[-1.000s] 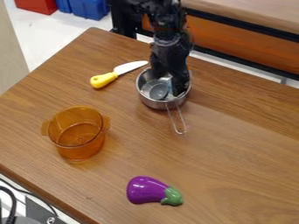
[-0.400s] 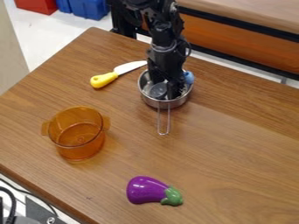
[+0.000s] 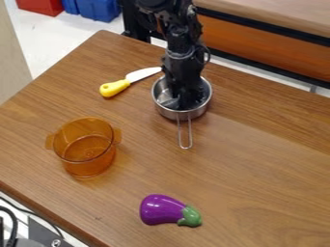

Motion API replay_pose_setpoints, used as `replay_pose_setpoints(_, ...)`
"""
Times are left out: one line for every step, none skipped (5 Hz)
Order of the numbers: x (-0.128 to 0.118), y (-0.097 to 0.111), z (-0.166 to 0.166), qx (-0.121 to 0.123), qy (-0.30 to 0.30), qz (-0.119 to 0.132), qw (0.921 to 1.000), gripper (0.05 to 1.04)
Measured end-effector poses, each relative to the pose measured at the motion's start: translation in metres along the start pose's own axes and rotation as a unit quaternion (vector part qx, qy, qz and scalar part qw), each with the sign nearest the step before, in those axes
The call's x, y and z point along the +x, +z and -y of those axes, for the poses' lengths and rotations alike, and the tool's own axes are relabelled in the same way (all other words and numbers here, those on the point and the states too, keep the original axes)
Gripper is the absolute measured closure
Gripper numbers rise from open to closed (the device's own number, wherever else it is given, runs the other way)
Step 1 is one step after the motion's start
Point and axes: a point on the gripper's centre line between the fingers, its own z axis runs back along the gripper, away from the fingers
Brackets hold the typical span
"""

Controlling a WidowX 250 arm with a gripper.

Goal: Take the blue cutlery from the silver saucepan and move it to the transparent brown saucepan.

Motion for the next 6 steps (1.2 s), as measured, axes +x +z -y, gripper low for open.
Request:
replay_pose_setpoints(-0.001,0.000,-0.003,-0.011,0.021,0.008,0.9997,0.776)
replay_pose_setpoints(0.007,0.021,-0.012,-0.010,0.045,0.039,0.9982,0.776)
replay_pose_setpoints(0.009,0.034,-0.014,-0.025,0.065,0.045,0.9966,0.776)
replay_pose_setpoints(0.013,0.052,-0.016,-0.031,0.078,0.062,0.9945,0.776)
replay_pose_setpoints(-0.003,0.072,-0.014,-0.041,0.069,0.066,0.9946,0.776)
replay_pose_setpoints(-0.035,0.081,-0.017,-0.050,0.038,0.063,0.9960,0.776)
